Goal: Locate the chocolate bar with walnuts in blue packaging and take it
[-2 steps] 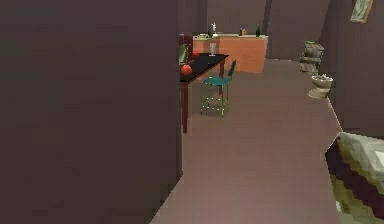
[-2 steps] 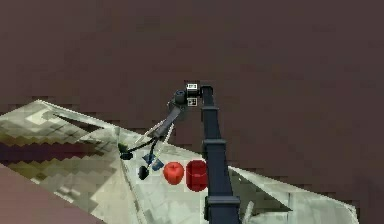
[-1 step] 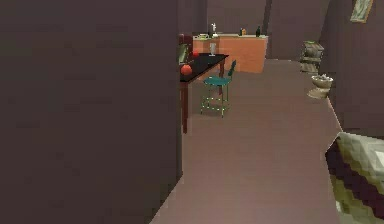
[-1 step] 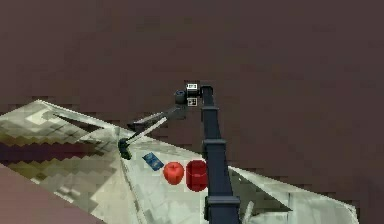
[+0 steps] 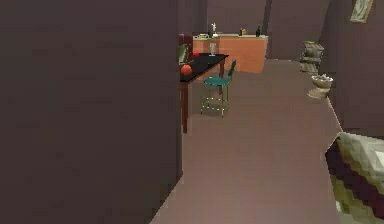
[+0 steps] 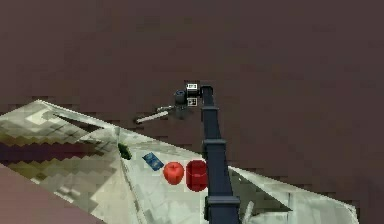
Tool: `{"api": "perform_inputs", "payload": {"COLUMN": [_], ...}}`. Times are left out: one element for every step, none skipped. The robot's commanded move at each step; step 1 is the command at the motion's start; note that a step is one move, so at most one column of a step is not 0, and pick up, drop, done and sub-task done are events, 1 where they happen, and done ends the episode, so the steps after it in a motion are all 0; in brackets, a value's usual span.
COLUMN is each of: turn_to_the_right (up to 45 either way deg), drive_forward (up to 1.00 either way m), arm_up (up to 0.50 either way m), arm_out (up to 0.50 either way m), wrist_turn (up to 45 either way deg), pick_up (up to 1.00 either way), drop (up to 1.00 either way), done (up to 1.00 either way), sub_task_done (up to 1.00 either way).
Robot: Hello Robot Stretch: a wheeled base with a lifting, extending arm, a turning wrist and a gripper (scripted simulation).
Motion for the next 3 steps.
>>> {"api": "perform_inputs", "payload": {"turn_to_the_right": [0.0, 0.0, 0.0], "drive_forward": [0.0, 0.0, 0.0], "arm_up": [-0.3, 0.0, 0.1], "arm_out": [0.0, 0.0, 0.0], "wrist_turn": [0.0, 0.0, 0.0], "pick_up": [0.0, 1.0, 0.0], "drop": [0.0, 0.0, 0.0], "done": [0.0, 0.0, 0.0], "sub_task_done": [0.0, 0.0, 0.0]}}
